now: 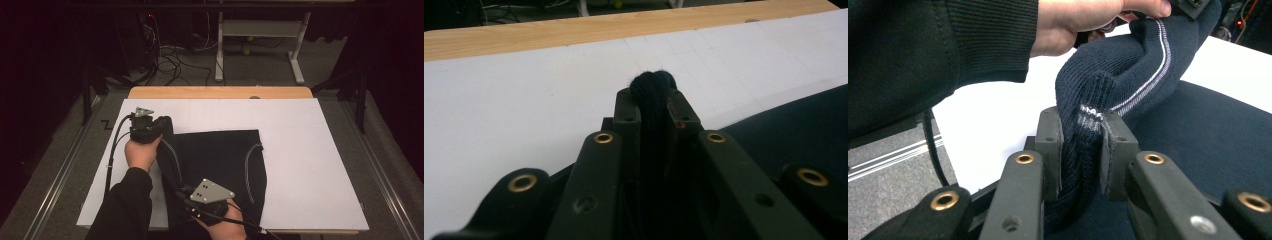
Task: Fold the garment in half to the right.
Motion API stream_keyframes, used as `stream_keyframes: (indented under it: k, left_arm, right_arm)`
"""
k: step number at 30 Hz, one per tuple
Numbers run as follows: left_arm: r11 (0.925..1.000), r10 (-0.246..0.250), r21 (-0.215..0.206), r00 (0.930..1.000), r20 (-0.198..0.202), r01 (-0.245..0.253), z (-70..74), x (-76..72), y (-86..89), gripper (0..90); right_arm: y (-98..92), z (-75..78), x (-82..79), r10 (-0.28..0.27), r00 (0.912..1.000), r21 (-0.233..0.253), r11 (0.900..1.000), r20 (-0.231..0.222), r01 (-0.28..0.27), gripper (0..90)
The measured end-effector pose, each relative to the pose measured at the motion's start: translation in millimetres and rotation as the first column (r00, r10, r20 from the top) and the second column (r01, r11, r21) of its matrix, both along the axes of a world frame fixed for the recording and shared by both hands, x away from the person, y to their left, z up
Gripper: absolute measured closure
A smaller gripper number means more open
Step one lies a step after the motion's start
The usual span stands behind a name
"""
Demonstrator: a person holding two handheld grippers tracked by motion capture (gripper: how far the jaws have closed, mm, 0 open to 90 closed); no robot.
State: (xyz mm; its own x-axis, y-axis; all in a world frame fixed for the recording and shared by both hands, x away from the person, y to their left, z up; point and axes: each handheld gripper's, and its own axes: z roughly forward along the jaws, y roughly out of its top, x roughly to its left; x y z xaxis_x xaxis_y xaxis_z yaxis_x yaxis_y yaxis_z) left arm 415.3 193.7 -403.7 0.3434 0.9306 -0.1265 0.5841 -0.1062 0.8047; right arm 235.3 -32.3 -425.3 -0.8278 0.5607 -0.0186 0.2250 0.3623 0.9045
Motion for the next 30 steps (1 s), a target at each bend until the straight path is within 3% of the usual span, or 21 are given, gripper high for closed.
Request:
stream_keyframes:
  k: [14,18,30]
  left_arm:
    - [0.9985,-0.048,0.028,0.9987,0.016,0.048,4.6,5.1,-48.9,75.2]
    - [0.9955,-0.069,0.067,0.9974,0.022,0.067,4.0,5.7,-59.1,75.2]
    - [0.9942,-0.102,0.038,0.9945,0.026,0.101,1.9,12.6,-90.1,75.2]
  right_arm:
    - [-43.4,-3.5,-3.8,-0.064,0.9979,0.016,0.998,0.004,0.064,74.9]
    - [-53.2,-7.2,-4.8,-0.079,0.9969,0.007,0.997,0.001,0.079,74.8]
    - [-79.0,-12.3,-6.2,-0.120,0.9928,0.003,0.993,0.003,0.120,74.8]
